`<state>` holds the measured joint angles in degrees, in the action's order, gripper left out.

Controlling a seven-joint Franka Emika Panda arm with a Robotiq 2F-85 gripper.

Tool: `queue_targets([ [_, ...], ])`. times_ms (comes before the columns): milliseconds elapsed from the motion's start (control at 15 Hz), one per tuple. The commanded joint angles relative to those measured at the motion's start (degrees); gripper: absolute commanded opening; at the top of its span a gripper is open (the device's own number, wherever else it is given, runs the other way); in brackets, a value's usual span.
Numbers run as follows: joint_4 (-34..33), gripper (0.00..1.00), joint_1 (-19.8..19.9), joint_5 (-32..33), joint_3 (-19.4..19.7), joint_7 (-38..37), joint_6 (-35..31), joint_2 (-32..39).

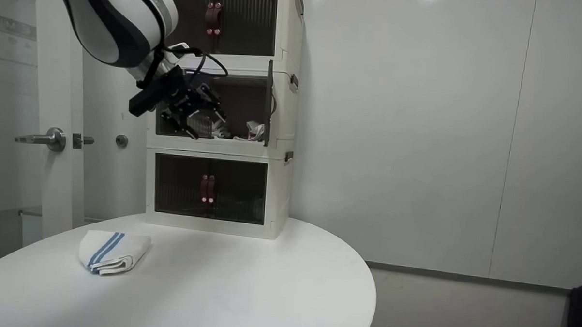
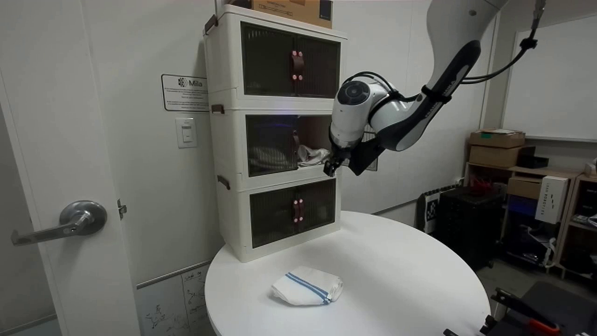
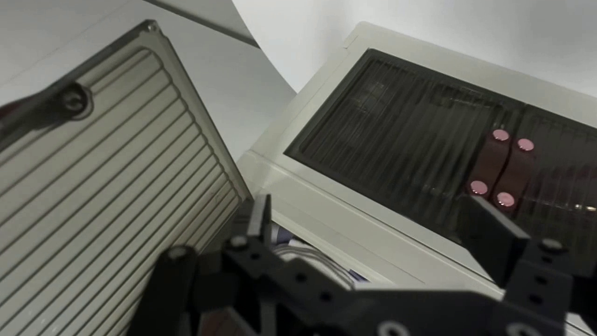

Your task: Remove the towel from the middle shelf and put it on the table

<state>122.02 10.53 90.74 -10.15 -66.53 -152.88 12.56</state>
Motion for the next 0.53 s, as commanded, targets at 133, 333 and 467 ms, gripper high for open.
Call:
queue_targets([
  [133, -8.36, 1.00, -1.86, 11.31, 0.13, -10.35, 3.73, 7.27],
  [333, -11.82, 1.00, -2.05, 14.78, 0.18, -12.36, 4.47, 10.23],
  [467, -14.08, 1.00, -1.99, 16.19, 0.21, -12.60, 4.73, 11.88],
])
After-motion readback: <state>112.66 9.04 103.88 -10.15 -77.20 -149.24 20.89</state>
